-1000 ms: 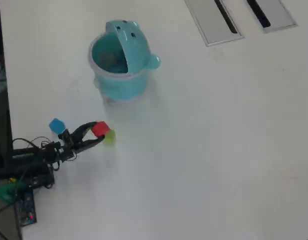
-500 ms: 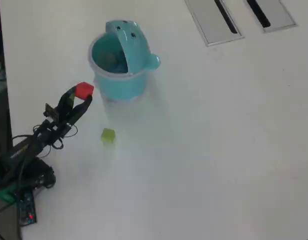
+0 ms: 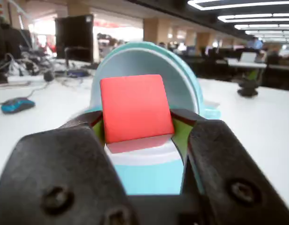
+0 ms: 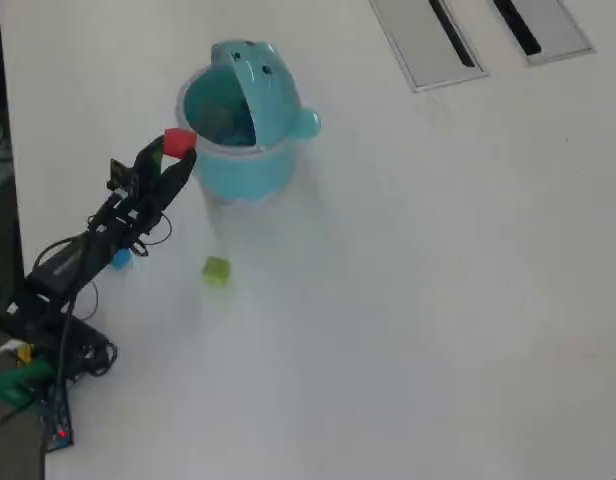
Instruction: Grasp RGB lego blocks and put them in the bin one by one.
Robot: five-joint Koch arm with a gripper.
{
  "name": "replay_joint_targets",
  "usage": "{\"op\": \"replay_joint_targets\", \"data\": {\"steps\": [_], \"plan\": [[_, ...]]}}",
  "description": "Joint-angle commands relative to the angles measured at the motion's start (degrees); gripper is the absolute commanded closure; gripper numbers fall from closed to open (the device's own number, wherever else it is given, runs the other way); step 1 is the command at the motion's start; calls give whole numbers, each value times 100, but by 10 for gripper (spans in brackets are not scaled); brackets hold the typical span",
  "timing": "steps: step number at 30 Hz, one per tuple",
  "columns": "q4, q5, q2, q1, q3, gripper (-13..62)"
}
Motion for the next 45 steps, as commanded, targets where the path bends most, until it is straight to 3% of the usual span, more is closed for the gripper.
{"op": "replay_joint_targets", "data": {"steps": [1, 8, 10, 15, 20, 21, 22, 23, 25, 33, 45], "plan": [[-281, -158, -26, -79, -668, 454], [-325, -167, -1072, -114, -1749, 454], [-79, -185, -1960, -167, -2909, 453], [62, -211, -2681, -211, -3779, 453], [62, -633, -3366, -378, -4395, 409], [62, -782, -3384, -404, -4377, 400], [70, -1362, -3401, -422, -4333, 304], [62, -1450, -3384, -431, -4307, 272], [18, -1564, -3305, -439, -4254, 108], [-53, -1547, -2883, -448, -3709, 148], [-70, -1538, -923, -35, -1494, 149]]}}
